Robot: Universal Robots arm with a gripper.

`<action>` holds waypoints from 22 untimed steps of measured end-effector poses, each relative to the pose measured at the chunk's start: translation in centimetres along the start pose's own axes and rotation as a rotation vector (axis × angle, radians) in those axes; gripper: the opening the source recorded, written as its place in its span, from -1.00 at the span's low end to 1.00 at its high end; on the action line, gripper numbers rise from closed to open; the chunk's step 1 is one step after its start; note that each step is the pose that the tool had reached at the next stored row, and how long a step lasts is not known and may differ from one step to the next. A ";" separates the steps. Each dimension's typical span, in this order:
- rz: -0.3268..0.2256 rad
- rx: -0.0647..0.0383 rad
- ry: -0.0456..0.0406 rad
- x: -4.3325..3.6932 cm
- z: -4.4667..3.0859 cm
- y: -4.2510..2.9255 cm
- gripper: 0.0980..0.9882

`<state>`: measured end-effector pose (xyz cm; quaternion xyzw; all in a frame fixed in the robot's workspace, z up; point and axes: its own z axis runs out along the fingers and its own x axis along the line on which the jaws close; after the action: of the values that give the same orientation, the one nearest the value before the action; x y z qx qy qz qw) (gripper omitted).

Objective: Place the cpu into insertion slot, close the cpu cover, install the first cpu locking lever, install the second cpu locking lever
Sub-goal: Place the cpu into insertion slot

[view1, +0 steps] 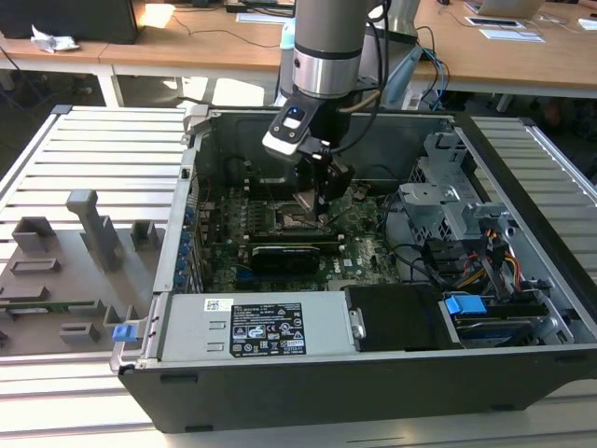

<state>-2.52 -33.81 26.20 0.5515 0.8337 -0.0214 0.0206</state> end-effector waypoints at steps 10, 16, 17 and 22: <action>0.063 0.016 -0.0284 0.00 0.00 0.00 0.00; 0.104 0.030 -0.0564 -0.01 0.01 0.01 0.00; 0.108 0.031 -0.0582 -0.01 0.01 0.01 0.00; 0.140 0.039 -0.0720 -0.01 0.01 0.01 0.00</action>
<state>-2.51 -33.81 26.20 0.6077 0.7911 -0.0561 0.0411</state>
